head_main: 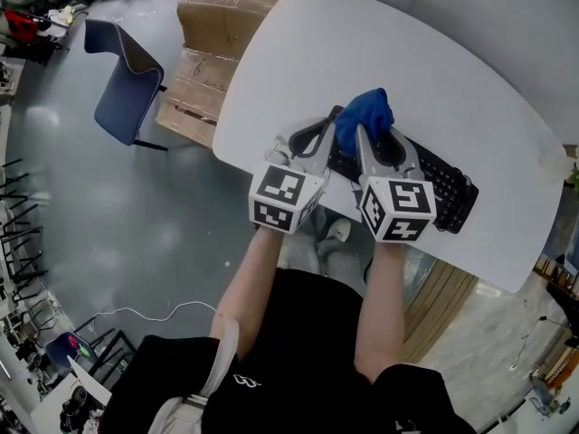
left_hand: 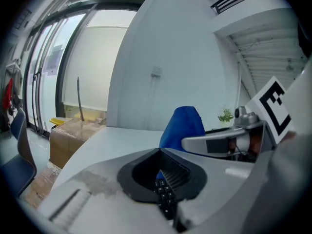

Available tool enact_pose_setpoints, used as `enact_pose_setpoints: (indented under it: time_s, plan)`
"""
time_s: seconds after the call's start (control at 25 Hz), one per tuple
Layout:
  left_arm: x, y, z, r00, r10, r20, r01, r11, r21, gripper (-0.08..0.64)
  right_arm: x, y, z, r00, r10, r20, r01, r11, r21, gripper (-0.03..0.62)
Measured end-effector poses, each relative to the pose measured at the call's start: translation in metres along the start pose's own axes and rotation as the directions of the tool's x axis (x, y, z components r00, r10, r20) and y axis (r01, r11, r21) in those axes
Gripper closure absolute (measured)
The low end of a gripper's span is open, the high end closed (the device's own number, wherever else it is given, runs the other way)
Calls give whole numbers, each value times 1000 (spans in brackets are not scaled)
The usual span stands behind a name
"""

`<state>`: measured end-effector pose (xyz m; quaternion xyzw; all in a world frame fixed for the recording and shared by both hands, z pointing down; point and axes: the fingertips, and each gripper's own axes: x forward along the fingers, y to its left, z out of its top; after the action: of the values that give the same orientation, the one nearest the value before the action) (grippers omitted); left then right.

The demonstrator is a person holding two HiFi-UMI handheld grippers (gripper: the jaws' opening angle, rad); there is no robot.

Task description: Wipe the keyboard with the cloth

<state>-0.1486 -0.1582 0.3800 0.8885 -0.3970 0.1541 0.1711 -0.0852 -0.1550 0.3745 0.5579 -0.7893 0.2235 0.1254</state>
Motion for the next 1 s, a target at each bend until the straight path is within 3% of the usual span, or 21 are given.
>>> enact_pose_setpoints:
  time_s: [0.48,0.72,1.0]
  plan:
    - [40,32,-51,987,-80,-141,82,997,8,563,61,7,-41,992,12,-129,-7,999,35,495]
    - [57,38,-74,968,-111,-226,120,993,22,563,80,4,-63,983,6,-185,6,998,61,495]
    - [70,44,-84,953,-136,-272,148,989,25,563,92,-1,-77,976,-16,-217,32,997,67,495]
